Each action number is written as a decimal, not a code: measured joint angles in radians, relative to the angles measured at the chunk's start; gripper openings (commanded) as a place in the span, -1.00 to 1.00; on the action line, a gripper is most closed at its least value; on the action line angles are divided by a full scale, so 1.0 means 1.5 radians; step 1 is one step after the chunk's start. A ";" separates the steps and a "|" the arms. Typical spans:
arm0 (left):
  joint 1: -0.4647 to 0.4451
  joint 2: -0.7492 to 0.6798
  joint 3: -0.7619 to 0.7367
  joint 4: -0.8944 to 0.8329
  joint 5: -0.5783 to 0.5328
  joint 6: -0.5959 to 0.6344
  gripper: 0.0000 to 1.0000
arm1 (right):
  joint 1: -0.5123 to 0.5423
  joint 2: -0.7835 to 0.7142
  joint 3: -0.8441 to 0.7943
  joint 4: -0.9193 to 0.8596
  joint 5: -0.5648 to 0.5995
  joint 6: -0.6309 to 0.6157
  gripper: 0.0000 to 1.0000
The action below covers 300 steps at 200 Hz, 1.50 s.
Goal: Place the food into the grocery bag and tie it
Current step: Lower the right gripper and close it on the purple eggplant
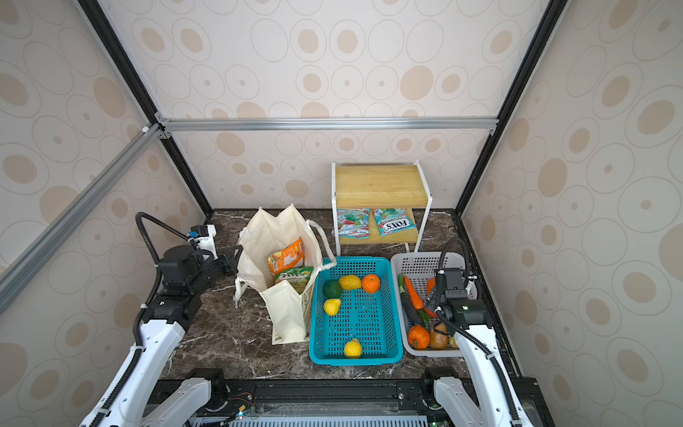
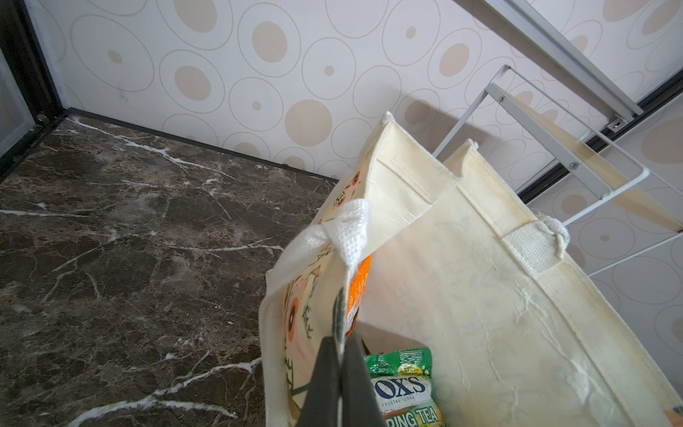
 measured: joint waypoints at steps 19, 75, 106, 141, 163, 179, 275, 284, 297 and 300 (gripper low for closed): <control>0.000 0.000 -0.006 0.008 0.000 0.000 -1.00 | -0.008 0.012 -0.012 0.018 0.001 0.001 0.63; 0.000 -0.001 -0.012 0.015 0.000 0.005 -1.00 | -0.065 0.067 -0.053 0.078 -0.021 0.005 0.60; 0.000 -0.007 -0.021 0.020 -0.003 0.006 -1.00 | -0.083 0.083 -0.057 0.100 -0.027 0.005 0.56; 0.000 -0.009 -0.025 0.024 -0.006 0.009 -1.00 | -0.088 0.076 -0.070 0.122 -0.028 0.008 0.41; 0.000 -0.009 -0.025 0.023 -0.011 0.016 -1.00 | -0.090 0.070 -0.079 0.129 -0.027 0.010 0.39; 0.000 -0.009 -0.025 0.023 -0.012 0.019 -1.00 | -0.091 0.070 -0.085 0.136 -0.027 0.010 0.36; 0.000 -0.014 -0.025 0.015 -0.022 0.028 -1.00 | -0.094 0.061 -0.108 0.179 -0.044 0.003 -0.24; 0.000 -0.015 -0.025 0.014 -0.023 0.028 -1.00 | -0.094 0.053 -0.109 0.179 -0.045 0.004 -0.37; 0.000 -0.015 -0.025 0.013 -0.024 0.030 -1.00 | -0.094 0.042 -0.111 0.179 -0.048 0.004 -0.40; 0.000 -0.015 -0.025 0.013 -0.024 0.030 -1.00 | -0.094 0.040 -0.111 0.178 -0.049 0.004 -0.40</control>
